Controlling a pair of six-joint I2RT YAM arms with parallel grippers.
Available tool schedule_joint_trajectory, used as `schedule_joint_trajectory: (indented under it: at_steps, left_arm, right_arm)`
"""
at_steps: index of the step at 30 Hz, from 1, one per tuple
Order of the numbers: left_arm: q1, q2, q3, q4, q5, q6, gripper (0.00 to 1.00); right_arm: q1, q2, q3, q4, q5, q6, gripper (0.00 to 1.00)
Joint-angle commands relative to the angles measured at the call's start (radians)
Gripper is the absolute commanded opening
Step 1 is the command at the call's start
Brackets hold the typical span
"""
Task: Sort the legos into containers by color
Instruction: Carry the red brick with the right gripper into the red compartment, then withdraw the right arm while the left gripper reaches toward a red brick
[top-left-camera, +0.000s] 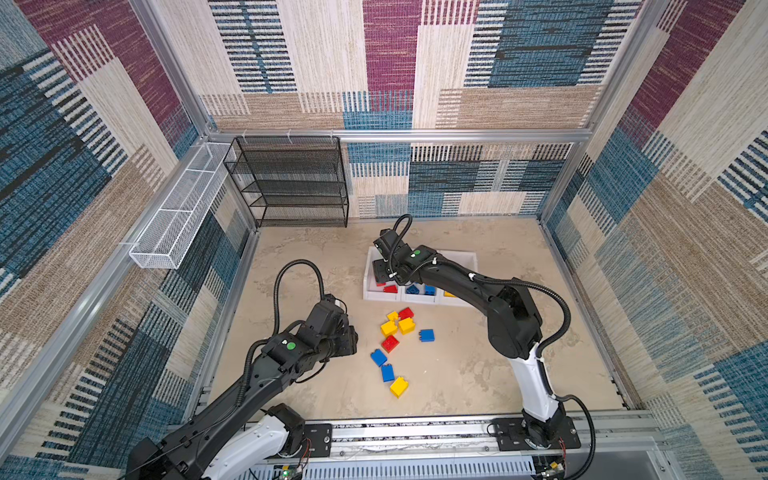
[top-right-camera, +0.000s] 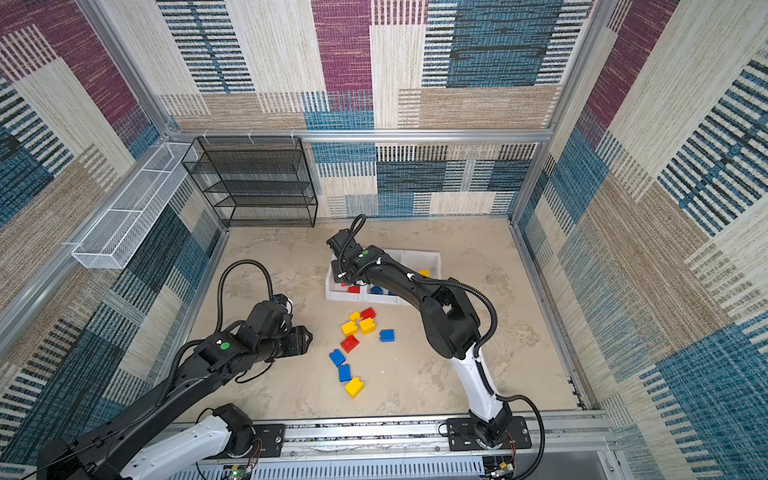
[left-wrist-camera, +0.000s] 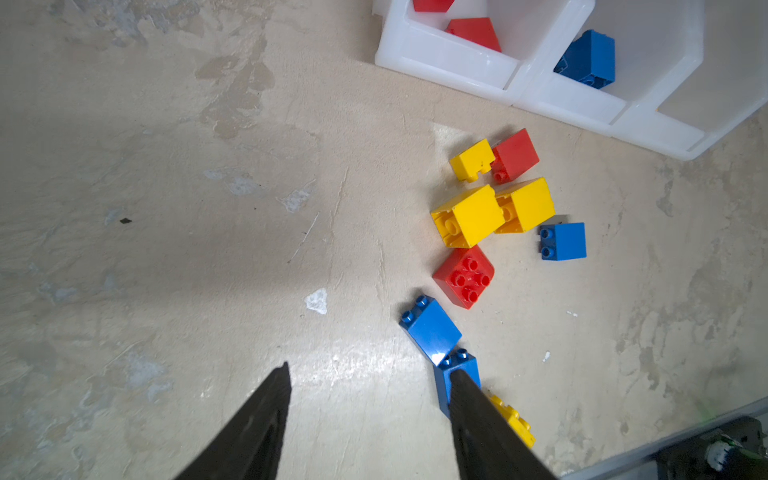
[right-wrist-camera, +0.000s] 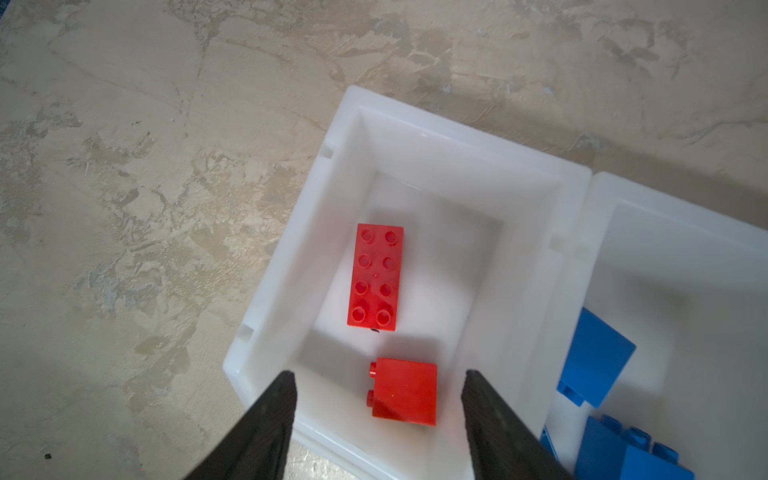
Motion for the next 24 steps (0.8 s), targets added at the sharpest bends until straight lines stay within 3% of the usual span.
schedule_joint_trajectory:
  at_steps: [1, 17, 24]
  left_arm:
    - [0.000, 0.004, -0.004, 0.001, 0.010, -0.024, 0.64]
    - [0.001, 0.016, -0.020, 0.044, 0.054, -0.026, 0.64]
    - [0.000, 0.102, -0.012, 0.115, 0.149, 0.007, 0.65]
  right_arm:
    - [0.002, -0.019, -0.011, 0.002, -0.002, 0.002, 0.67]
    - [0.000, -0.117, -0.105, 0.028, 0.006, 0.014, 0.67]
    - [0.001, -0.291, -0.302, 0.072, 0.018, 0.060, 0.68]
